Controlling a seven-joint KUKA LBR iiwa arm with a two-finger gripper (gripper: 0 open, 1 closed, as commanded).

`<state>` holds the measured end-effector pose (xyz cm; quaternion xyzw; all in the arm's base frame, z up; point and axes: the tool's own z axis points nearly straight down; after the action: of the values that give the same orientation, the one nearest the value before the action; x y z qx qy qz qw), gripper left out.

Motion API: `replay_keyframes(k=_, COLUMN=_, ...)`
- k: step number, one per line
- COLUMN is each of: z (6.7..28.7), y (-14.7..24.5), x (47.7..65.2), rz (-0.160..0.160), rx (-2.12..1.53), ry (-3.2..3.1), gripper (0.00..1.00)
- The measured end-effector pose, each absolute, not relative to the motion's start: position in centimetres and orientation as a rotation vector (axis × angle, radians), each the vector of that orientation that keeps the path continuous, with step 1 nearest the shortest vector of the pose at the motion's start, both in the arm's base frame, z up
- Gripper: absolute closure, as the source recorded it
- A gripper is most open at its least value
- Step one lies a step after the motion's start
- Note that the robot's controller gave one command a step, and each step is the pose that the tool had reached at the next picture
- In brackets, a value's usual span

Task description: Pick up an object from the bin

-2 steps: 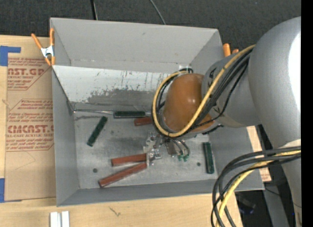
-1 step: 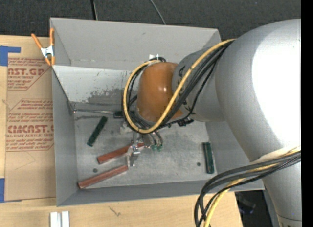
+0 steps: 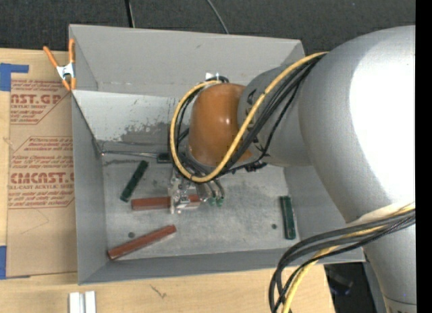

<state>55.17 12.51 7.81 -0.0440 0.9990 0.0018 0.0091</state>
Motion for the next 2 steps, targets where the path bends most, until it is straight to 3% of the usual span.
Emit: replay_keyframes(k=2, z=8.12, y=12.46, x=54.97, rz=0.004, rx=-0.138, ry=3.125, gripper=1.0)
